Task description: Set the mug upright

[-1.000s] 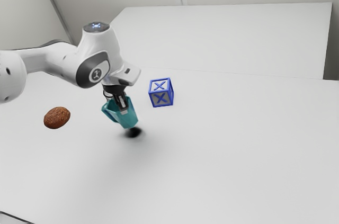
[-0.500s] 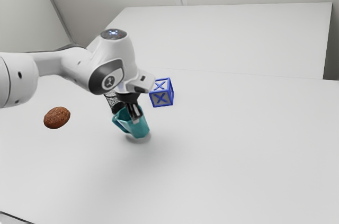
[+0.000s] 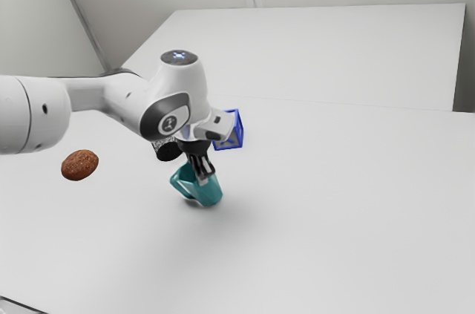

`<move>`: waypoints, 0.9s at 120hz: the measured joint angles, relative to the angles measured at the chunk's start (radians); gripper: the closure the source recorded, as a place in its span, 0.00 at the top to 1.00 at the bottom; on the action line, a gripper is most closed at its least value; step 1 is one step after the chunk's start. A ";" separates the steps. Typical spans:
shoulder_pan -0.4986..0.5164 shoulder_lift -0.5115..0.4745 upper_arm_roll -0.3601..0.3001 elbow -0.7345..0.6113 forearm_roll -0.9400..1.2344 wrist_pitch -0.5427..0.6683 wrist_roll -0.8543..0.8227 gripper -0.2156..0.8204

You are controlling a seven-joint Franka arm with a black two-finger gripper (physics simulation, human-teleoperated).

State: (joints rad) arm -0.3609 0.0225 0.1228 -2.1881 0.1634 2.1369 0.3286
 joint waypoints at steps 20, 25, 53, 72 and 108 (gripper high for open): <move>0.035 -0.015 -0.004 -0.001 -0.002 -0.002 -0.022 0.37; 0.052 -0.032 -0.010 -0.002 -0.002 -0.004 -0.027 0.41; 0.087 -0.079 -0.042 0.064 -0.026 -0.037 -0.052 0.57; 0.054 0.019 -0.029 0.367 -0.099 -0.131 -0.062 0.68; 0.399 0.029 -0.150 0.631 -0.178 -0.382 -0.049 0.77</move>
State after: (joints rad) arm 0.0383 0.0518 -0.0272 -1.5575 -0.0150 1.7549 0.2795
